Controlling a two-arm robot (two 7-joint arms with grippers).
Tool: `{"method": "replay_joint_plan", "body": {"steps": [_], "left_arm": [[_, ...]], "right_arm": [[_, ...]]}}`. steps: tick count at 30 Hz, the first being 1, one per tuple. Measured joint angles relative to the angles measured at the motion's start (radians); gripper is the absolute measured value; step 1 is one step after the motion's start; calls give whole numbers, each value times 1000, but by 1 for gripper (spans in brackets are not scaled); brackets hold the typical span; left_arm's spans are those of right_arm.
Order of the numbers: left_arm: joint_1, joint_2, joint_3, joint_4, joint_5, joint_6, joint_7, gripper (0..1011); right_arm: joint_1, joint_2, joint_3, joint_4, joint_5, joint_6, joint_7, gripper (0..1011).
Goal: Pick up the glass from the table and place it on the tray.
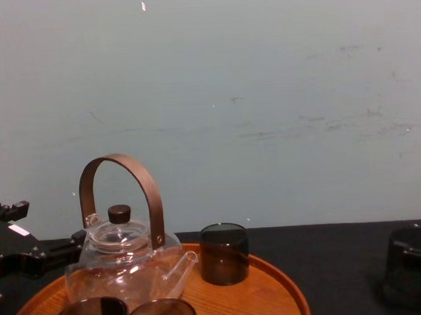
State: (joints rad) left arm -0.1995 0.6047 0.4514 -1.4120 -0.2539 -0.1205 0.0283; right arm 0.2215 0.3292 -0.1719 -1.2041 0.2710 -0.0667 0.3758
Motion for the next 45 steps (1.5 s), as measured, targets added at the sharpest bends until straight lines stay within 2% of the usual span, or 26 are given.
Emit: {"method": "replay_joint_plan", "body": {"steps": [8,15,27,45], "left_arm": [[0,0,0,0,0,0,0,1001],[0,0,0,0,0,0,0,1001],[0,0,0,0,0,0,0,1001],[0,0,0,0,0,0,0,1001]], "right_arm": [[-23,8,-21,-78,6,12,12,900],[0,-9,-80,-104,-1,20,28,900],[79,-54,-163,-23,-1,8,70,900],[132,-92,-243,64,1,-30,110,900]]}}
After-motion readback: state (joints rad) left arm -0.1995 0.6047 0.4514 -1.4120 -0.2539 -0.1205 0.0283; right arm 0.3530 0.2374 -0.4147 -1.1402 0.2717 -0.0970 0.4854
